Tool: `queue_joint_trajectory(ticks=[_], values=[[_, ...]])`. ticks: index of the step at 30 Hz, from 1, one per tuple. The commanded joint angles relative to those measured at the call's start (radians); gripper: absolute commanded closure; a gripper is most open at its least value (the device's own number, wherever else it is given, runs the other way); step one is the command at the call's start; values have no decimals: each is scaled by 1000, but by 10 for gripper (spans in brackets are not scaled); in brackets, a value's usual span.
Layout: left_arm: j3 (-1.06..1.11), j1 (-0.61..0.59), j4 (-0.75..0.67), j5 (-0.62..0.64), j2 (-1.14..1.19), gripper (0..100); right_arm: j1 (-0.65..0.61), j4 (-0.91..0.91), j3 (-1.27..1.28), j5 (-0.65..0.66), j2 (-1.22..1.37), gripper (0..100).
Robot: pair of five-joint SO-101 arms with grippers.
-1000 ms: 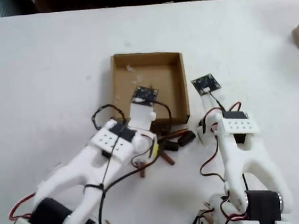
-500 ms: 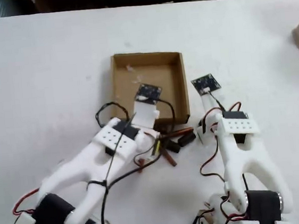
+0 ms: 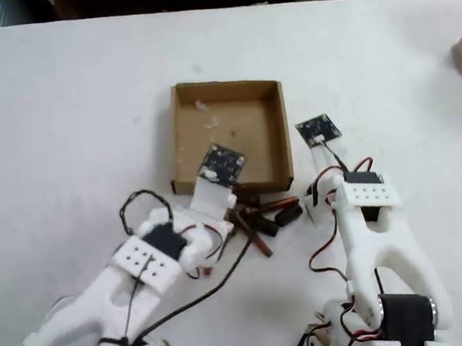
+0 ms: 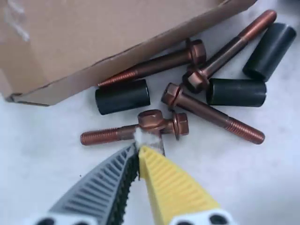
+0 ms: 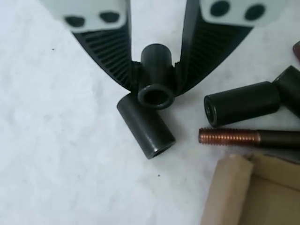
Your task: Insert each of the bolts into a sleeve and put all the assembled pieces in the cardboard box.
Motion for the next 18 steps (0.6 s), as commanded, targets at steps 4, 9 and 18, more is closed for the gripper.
queue_joint_trajectory(ticks=[4,9,18], values=[[41,10,-48,-3,-140,976,7,-15,-5,-9,-30,979],[38,10,-46,-2,-140,976,8,-15,-5,-8,-30,979],[14,19,41,120,-140,812,7,-15,-5,-8,-30,979]])
